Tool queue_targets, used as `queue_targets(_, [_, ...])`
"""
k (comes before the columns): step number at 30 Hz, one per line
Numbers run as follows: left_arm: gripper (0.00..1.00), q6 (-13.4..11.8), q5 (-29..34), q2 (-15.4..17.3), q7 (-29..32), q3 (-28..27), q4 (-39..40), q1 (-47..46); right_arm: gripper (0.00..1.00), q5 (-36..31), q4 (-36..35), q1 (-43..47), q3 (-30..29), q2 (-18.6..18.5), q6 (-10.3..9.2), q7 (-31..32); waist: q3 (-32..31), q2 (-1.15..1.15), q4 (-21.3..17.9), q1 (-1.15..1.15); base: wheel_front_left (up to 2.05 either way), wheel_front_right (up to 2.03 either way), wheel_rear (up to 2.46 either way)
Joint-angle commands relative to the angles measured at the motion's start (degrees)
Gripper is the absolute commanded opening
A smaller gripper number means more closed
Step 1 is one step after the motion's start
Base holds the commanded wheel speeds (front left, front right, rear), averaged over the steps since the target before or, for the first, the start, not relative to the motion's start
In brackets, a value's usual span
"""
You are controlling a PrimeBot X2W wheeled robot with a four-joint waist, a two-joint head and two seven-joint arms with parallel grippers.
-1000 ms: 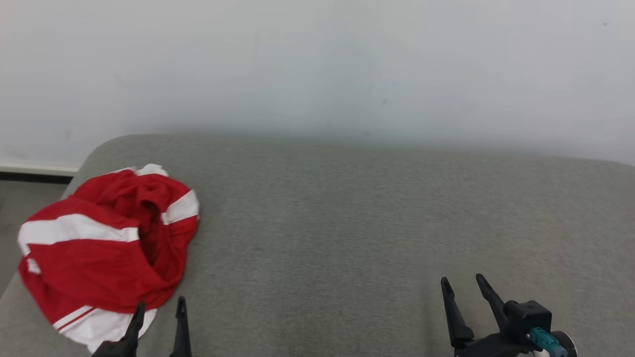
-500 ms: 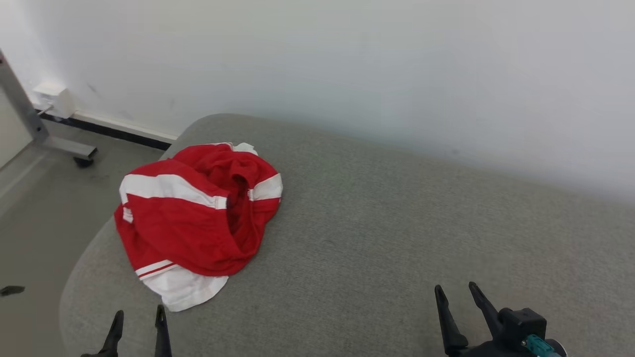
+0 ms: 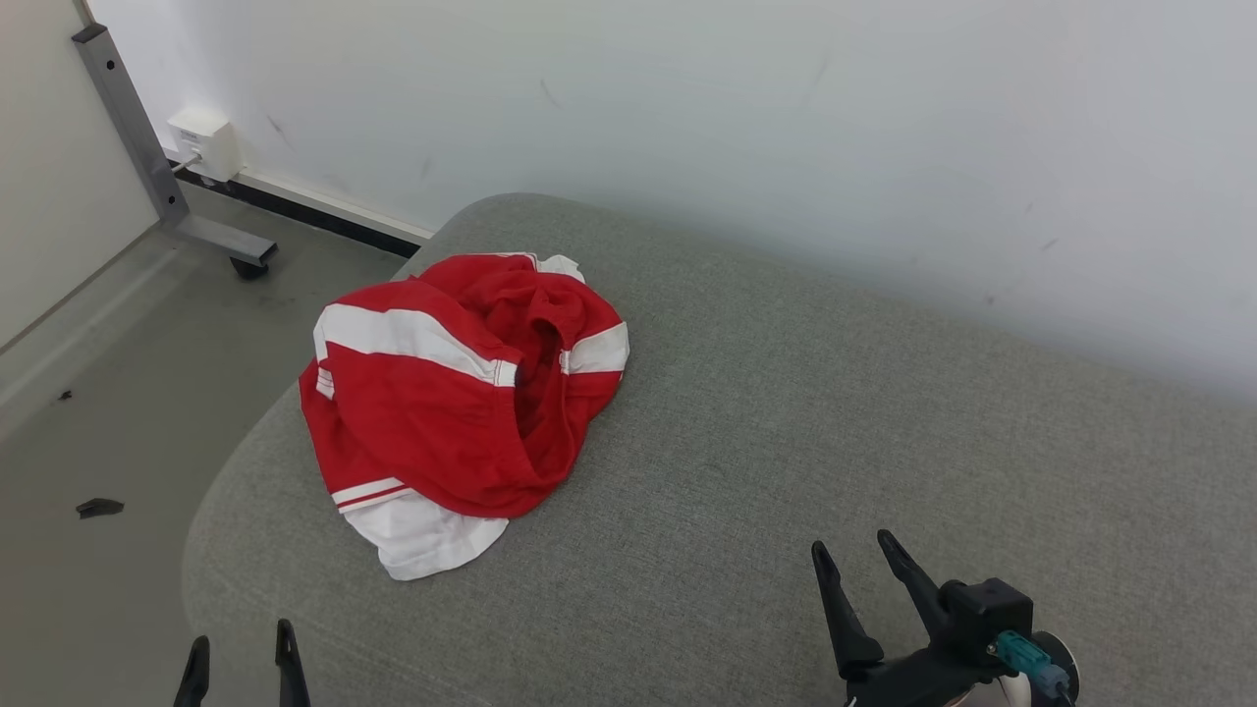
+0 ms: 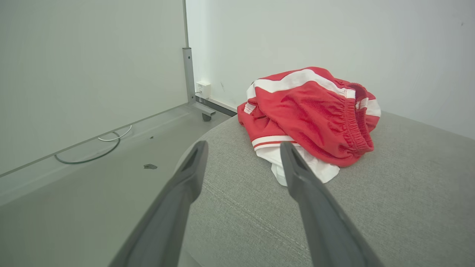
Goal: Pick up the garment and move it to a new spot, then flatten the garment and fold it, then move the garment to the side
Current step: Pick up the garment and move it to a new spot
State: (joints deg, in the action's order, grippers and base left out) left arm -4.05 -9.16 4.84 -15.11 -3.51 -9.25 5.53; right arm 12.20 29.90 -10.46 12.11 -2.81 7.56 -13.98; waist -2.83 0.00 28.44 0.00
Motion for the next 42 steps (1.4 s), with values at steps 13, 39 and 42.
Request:
queue_targets(13, [1.0, 1.7, -3.1, 1.2, 7.4, 0.8, -3.7, -7.3, 1.0, -0.2, 1.5, 0.9, -0.2, -0.1, -0.14, -0.8, -0.2, 0.0, -0.4, 0.0, 0.0, 0.0, 0.0])
queue_targets(39, [1.0, 8.1, -19.3, 8.7, 28.8, -5.8, -37.1, -46.8, 1.0, -11.2, -14.4, 0.9, 3.3, -0.2, -0.14, 10.4, 16.4, 0.0, -17.5, 0.0, 0.0, 0.0, 0.0])
queue_targets(42, [1.0, 6.8, -17.8, 10.5, 30.3, -4.9, -39.0, -48.3, 1.0, -11.4, -15.6, 0.9, 3.1, -0.1, -0.14, 10.9, 17.7, 0.0, -18.4, 0.0, 0.0, 0.0, 0.0])
